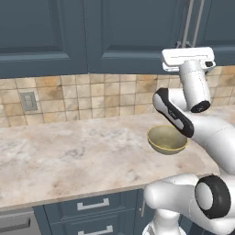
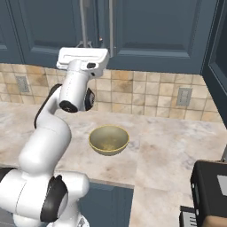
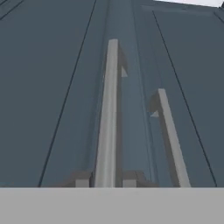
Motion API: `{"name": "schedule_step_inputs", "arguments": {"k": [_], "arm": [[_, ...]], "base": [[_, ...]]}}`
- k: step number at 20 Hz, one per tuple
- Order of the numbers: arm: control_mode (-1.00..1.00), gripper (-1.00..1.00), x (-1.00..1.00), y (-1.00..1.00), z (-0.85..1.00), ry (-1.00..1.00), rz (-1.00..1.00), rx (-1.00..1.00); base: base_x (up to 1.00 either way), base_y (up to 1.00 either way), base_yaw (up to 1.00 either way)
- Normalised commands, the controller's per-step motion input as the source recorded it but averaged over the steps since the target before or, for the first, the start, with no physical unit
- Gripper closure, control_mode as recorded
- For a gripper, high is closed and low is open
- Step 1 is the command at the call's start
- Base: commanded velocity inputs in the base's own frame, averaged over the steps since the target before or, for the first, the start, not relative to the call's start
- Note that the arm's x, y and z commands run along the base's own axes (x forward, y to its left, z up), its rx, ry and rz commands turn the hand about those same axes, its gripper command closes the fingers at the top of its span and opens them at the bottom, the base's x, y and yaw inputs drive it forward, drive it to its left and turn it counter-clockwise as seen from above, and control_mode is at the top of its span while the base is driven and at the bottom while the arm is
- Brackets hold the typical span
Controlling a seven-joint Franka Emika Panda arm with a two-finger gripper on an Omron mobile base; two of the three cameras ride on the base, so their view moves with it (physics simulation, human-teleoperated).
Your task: Open the cabinet. Pick the orange and apple from the cabinet and place them into the bowl. Then close the cabinet.
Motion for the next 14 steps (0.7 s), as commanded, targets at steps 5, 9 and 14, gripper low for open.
{"name": "schedule_step_inputs", "arguments": {"k": [5, 9, 14], "arm": [[-1.0, 1.0, -0.99, 0.67, 0.47, -0.01, -0.13, 0.0], [-1.0, 1.0, -1.0, 0.77, 0.59, -0.02, -0.14, 0.0], [-1.0, 1.0, -0.98, 0.97, 0.56, 0.0, -0.15, 0.0]], "base": [[0.0, 0.0, 0.0], [0.0, 0.0, 0.0], [0.0, 0.0, 0.0]]}}
